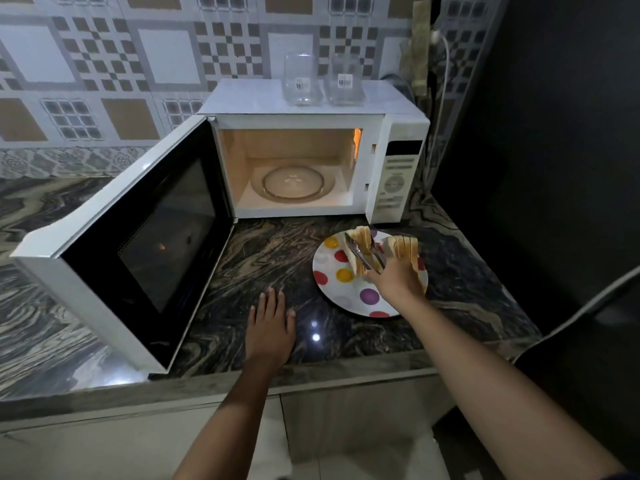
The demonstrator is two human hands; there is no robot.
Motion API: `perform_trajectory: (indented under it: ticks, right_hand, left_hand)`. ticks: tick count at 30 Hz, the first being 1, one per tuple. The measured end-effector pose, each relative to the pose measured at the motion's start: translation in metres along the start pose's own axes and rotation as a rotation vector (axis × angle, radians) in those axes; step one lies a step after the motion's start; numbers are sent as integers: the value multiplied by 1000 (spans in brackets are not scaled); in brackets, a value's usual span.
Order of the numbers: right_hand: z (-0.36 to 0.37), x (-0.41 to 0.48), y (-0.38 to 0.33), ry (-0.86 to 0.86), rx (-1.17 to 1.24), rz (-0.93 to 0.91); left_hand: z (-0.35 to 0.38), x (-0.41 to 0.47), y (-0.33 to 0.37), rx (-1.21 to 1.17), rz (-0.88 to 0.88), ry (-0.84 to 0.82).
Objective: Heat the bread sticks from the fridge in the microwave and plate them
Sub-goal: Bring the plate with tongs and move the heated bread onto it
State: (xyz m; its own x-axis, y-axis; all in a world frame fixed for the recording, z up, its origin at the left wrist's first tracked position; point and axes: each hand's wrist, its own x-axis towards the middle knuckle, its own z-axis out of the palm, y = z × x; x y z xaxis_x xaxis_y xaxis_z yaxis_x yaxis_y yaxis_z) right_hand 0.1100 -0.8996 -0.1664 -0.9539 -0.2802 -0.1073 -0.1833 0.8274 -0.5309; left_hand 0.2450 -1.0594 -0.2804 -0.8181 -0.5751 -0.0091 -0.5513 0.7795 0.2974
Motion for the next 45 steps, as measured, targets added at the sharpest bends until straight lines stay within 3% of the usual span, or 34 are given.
perform_trajectory:
  ticks: [16,37,42,45]
  right_hand:
    - [-2,-1,35,57,-41,93]
    - [-19,-29,36,-20,-105,97]
    - [-43,-44,39,-46,-56,90]
    - [-61,-51,41,-107,-78,27]
  left_hand:
    - [5,-2,0,-23,6,41]
    - [9,-30,9,8,-37,6]
    - [1,-43,22,-33,-85,-70]
    - [-9,-43,35,-53,-154,-215]
